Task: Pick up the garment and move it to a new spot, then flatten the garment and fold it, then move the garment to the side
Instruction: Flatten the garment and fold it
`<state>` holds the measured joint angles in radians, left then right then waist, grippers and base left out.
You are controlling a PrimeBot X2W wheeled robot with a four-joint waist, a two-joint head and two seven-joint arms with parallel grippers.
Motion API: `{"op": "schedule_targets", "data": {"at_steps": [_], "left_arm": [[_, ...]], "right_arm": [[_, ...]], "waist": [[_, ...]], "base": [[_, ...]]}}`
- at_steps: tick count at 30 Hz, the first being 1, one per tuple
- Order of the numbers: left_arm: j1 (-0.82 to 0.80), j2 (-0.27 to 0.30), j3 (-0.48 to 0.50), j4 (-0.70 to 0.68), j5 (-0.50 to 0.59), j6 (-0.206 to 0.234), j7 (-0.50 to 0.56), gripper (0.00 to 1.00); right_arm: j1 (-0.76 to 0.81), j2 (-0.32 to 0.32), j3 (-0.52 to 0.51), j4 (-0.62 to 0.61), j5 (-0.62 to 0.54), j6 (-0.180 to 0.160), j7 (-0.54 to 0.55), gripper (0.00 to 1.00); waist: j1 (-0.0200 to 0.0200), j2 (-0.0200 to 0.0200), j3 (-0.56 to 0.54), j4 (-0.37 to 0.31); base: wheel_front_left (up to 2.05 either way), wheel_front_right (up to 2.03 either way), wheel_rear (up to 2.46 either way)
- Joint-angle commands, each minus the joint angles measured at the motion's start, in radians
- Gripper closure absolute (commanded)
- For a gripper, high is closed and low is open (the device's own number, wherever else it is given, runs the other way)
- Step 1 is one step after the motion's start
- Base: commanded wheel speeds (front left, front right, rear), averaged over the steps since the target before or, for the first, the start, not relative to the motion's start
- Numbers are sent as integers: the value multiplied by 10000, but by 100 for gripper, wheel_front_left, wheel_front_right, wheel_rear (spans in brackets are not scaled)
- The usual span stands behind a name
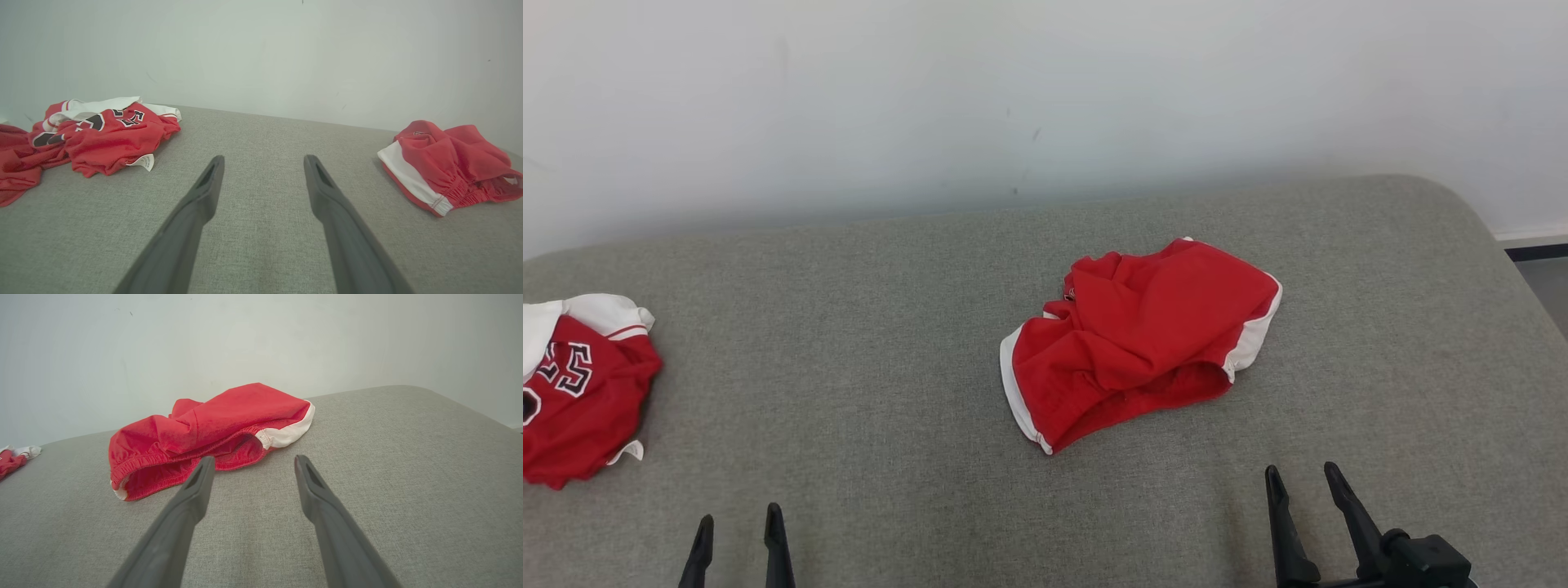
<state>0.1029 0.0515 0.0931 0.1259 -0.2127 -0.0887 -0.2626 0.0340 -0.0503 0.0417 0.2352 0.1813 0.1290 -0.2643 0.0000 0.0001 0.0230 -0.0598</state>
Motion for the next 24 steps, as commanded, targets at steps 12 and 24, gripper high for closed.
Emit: {"op": "schedule_targets", "data": {"at_steps": [12,24], "left_arm": [[-906,-19,-1613,840,8,-258,-27,0],[-2991,-7,-3276,2963,356,-341,-27,0]], "right_arm": [[-165,0,260,78,52,35,-7,0],[-771,0,498,0,448,35,-7,0]], "waist": [[0,-1,86,-335],[0,-1,1109,-1979]], "base": [[0,0,0],[0,0,0]]}}
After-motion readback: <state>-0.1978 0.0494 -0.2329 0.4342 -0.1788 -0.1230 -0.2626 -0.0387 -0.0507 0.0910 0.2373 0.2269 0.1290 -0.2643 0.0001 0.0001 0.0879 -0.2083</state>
